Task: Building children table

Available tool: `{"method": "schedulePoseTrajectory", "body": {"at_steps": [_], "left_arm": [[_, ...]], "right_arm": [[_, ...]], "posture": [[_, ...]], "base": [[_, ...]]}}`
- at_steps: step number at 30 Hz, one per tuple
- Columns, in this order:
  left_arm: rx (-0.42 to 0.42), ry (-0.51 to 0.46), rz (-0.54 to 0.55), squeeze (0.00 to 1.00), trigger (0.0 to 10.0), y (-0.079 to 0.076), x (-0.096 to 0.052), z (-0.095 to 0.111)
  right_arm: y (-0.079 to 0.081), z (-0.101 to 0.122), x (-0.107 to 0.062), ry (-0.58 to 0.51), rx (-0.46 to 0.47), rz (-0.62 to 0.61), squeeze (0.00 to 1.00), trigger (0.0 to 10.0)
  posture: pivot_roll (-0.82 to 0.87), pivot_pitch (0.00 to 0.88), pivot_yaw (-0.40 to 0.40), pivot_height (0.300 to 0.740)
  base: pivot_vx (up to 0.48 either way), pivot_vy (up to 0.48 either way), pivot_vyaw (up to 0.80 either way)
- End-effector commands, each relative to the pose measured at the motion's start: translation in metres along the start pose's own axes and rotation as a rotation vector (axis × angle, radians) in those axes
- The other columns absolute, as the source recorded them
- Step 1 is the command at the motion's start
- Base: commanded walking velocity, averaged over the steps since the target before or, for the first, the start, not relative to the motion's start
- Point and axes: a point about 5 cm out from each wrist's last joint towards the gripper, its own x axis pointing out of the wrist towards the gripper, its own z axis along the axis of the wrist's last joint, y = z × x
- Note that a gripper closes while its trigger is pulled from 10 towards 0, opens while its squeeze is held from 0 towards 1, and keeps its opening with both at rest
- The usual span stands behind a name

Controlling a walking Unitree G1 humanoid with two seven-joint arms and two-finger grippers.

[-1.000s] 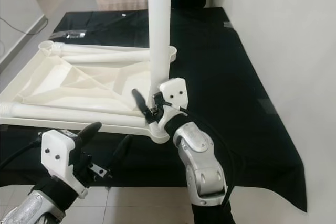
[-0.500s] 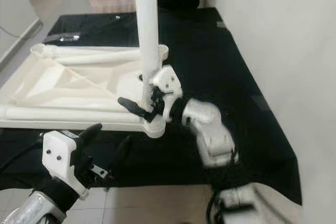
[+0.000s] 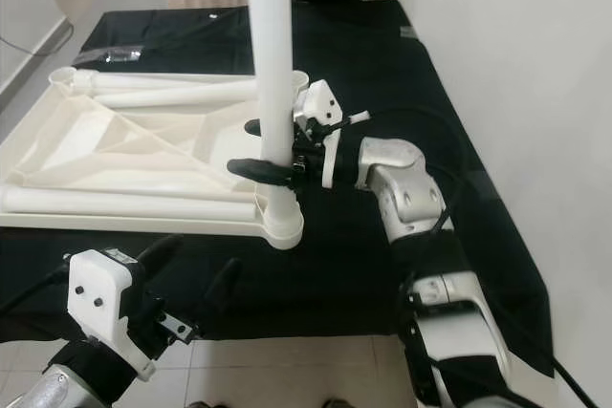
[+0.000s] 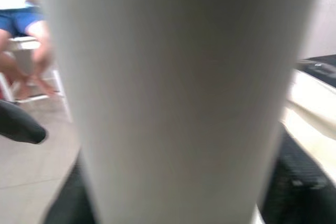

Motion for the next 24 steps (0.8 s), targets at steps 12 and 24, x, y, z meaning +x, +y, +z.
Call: {"method": "schedulePoseTrajectory", "body": {"at_steps": [12,24], "left_arm": [[0.003,0.020,-0.019,0.00,10.0,-0.003,-0.002,-0.001],[0.002,0.021,-0.031,0.00,10.0,-0.002,0.002,-0.002]], "right_arm": [[0.012,-0.010,-0.005,-0.066,0.017,-0.030,0.00,0.0],[0.069,-0.045,0.033,0.020,0.064,-0.829,0.00,0.0]], "posture": [[0.14,0.218,-0.002,0.740],[0.11,0.181,0.022,0.740]], "base": [[0.000,0.000,0.00],[0.000,0.000,0.00]]}}
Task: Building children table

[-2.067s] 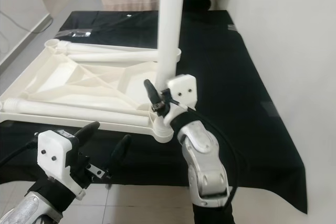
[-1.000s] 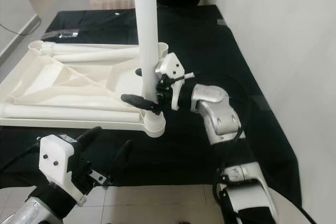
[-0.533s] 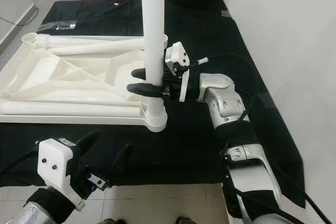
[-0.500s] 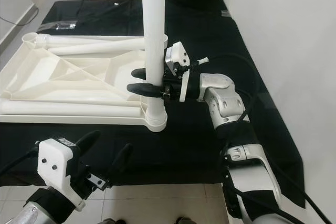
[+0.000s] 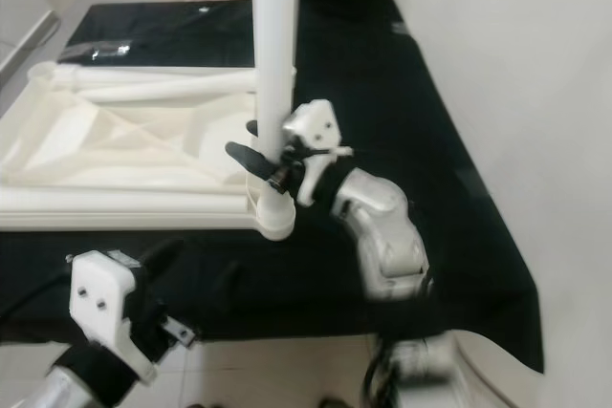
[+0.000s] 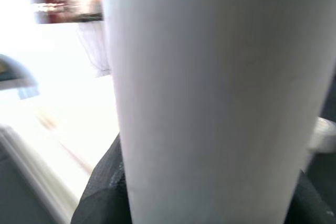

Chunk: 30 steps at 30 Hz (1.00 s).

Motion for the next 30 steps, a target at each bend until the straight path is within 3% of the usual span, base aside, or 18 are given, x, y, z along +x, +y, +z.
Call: {"method": "schedulePoseTrajectory", "body": {"at_steps": [1,3,9,10,13,14,16,17,19,25,26,27,30], "left_arm": [[-0.002,0.027,-0.011,0.00,10.0,0.000,-0.001,-0.003],[0.004,0.022,-0.007,0.00,10.0,0.002,0.002,-0.003],[0.011,0.018,-0.004,0.00,10.0,0.003,0.003,-0.003],[0.012,0.017,-0.004,0.00,10.0,0.004,0.003,-0.003],[0.013,0.016,-0.006,0.00,10.0,0.004,0.004,-0.002],[0.012,0.015,-0.007,0.00,10.0,0.004,0.004,-0.002],[0.011,0.015,-0.007,0.00,10.0,0.003,0.004,-0.002],[0.010,0.015,-0.008,0.00,10.0,0.003,0.004,-0.002],[0.008,0.014,-0.009,0.00,10.0,0.002,0.004,-0.001],[0.006,0.014,-0.009,0.00,10.0,0.001,0.004,-0.001],[0.005,0.014,-0.009,0.00,10.0,0.001,0.004,-0.001],[0.004,0.015,-0.008,0.00,10.0,0.000,0.003,-0.001],[0.004,0.017,-0.005,0.00,10.0,0.000,0.002,-0.001]], "right_arm": [[0.007,-0.023,-0.005,0.121,0.029,-0.072,0.00,0.0],[0.019,-0.021,0.004,0.094,0.050,-0.022,0.00,0.0],[0.027,-0.017,0.011,0.075,0.062,0.013,0.00,0.4],[0.029,-0.014,0.012,0.065,0.060,0.024,0.00,10.0],[0.035,-0.009,0.014,0.050,0.084,0.062,0.00,10.0],[0.036,-0.004,0.015,0.031,0.099,0.093,0.83,10.0],[0.036,-0.002,0.015,0.018,0.109,0.114,0.83,10.0],[0.035,0.001,0.016,0.002,0.134,0.179,1.00,10.0],[0.026,0.004,0.017,-0.020,0.153,0.292,1.00,10.0],[0.011,0.009,0.022,-0.038,0.112,0.441,1.00,10.0],[0.007,0.012,0.023,-0.047,0.102,0.503,0.91,10.0],[0.004,0.016,0.025,-0.048,0.090,0.569,0.00,10.0],[-0.004,0.022,0.030,-0.045,0.073,0.674,0.00,10.0]], "posture": [[0.11,0.181,0.022,0.740],[0.12,0.170,0.019,0.740],[0.12,0.165,0.018,0.740],[0.11,0.168,0.020,0.740],[0.11,0.171,0.021,0.740],[0.11,0.174,0.021,0.740],[0.11,0.174,0.021,0.740],[0.11,0.178,0.021,0.740],[0.11,0.181,0.019,0.740],[0.11,0.187,0.014,0.740],[0.11,0.187,0.014,0.740],[0.12,0.192,0.012,0.740],[0.13,0.199,0.008,0.740]], "base": [[0.000,0.000,0.00],[0.000,0.000,0.00],[0.000,0.000,0.00],[0.000,0.000,0.00],[0.000,0.000,0.00],[0.000,0.000,0.00],[0.000,0.000,0.00],[0.000,0.000,0.00],[0.000,0.000,0.00],[0.000,0.000,0.00],[0.000,0.000,0.00],[0.000,0.000,0.00],[0.000,0.000,0.00]]}}
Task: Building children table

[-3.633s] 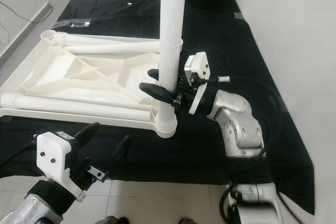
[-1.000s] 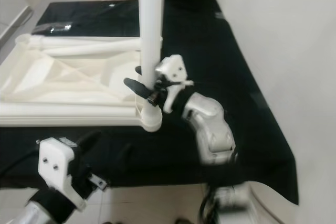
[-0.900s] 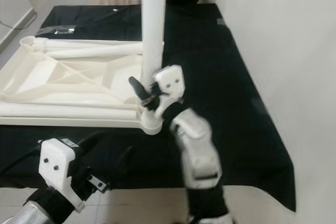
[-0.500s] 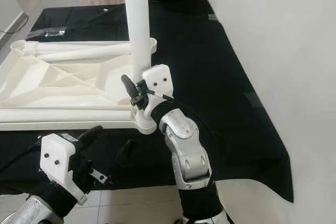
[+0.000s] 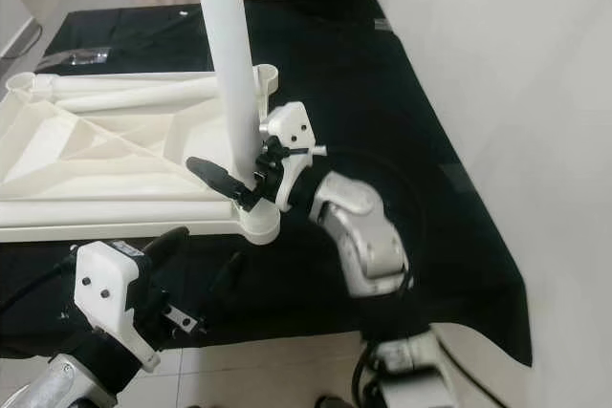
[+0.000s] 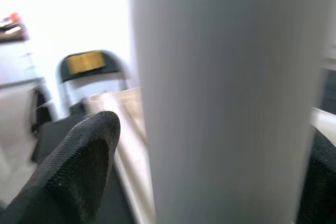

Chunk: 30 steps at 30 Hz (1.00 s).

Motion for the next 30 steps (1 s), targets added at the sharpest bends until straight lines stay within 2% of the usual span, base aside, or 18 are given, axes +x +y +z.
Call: {"method": "schedulePoseTrajectory", "body": {"at_steps": [1,8,10,11,12,22,26,27,28,30], "left_arm": [[-0.009,0.027,-0.002,0.00,10.0,-0.001,-0.003,-0.003],[-0.014,0.036,0.005,0.00,10.0,-0.003,-0.006,-0.003],[-0.014,0.036,0.005,0.00,10.0,-0.003,-0.006,-0.003],[-0.015,0.037,0.005,0.00,10.0,-0.003,-0.007,-0.003],[-0.015,0.038,0.005,0.00,10.0,-0.003,-0.007,-0.003],[-0.014,0.041,0.005,0.00,10.0,-0.003,-0.007,-0.003],[-0.012,0.040,0.004,0.00,10.0,-0.003,-0.006,-0.004],[-0.011,0.040,0.004,0.00,10.0,-0.003,-0.006,-0.004],[-0.010,0.039,0.007,0.00,10.0,-0.003,-0.006,-0.004],[-0.009,0.038,0.009,0.00,10.0,-0.003,-0.006,-0.003]], "right_arm": [[0.001,0.003,0.005,-0.023,0.007,0.098,0.00,10.0],[-0.023,0.008,0.003,-0.014,0.051,0.208,0.00,10.0],[-0.023,0.008,0.003,-0.014,0.051,0.208,0.00,10.0],[-0.025,0.008,0.003,-0.016,0.054,0.217,0.00,4.6],[-0.025,0.008,0.002,-0.018,0.062,0.231,0.00,0.0],[-0.029,0.009,-0.003,-0.032,0.055,0.251,0.00,0.0],[-0.031,0.010,-0.005,-0.041,0.037,0.203,0.00,0.0],[-0.031,0.009,-0.008,-0.046,0.029,0.160,0.00,0.0],[-0.026,0.005,-0.011,-0.042,0.013,0.094,0.00,0.0],[-0.021,0.002,-0.014,-0.039,0.003,0.050,0.00,0.0]], "posture": [[0.13,0.199,0.008,0.740],[0.14,0.213,0.003,0.740],[0.14,0.213,0.003,0.740],[0.14,0.215,0.002,0.740],[0.15,0.217,0.001,0.740],[0.14,0.209,-0.003,0.740],[0.14,0.207,-0.010,0.740],[0.14,0.206,-0.014,0.740],[0.14,0.208,-0.020,0.740],[0.14,0.208,-0.020,0.740]], "base": [[0.000,0.000,0.00],[0.000,0.000,0.00],[0.000,0.000,0.00],[0.000,0.000,0.00],[0.000,0.000,0.00],[0.000,0.000,0.00],[0.000,0.000,0.00],[0.000,0.000,0.00],[0.000,0.000,0.00],[0.000,0.000,0.00]]}}
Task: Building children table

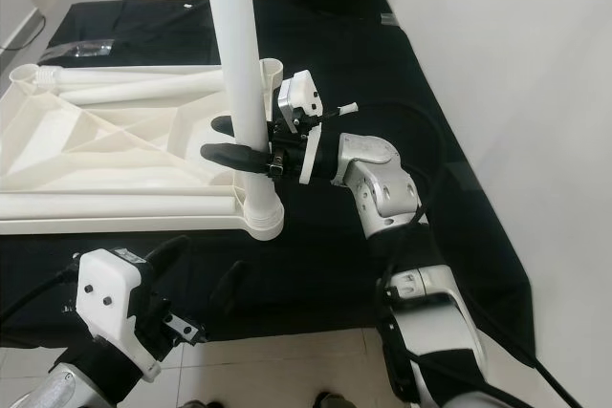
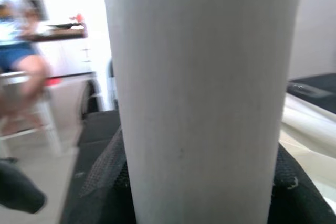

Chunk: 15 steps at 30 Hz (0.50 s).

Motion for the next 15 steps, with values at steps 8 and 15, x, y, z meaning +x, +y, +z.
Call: {"method": "schedulePoseTrajectory", "body": {"at_steps": [8,15], "left_arm": [[0.010,0.012,-0.004,0.00,10.0,-0.001,-0.002,-0.001],[0.015,0.012,-0.013,0.00,10.0,0.000,0.000,-0.002]], "right_arm": [[0.036,-0.045,-0.009,0.165,-0.039,-0.740,0.00,0.0],[0.063,-0.054,0.015,0.155,0.015,-0.715,0.00,0.0]], "posture": [[0.15,0.204,-0.026,0.740],[0.14,0.174,-0.020,0.740]], "base": [[0.000,0.000,0.00],[0.000,0.000,0.00]]}}
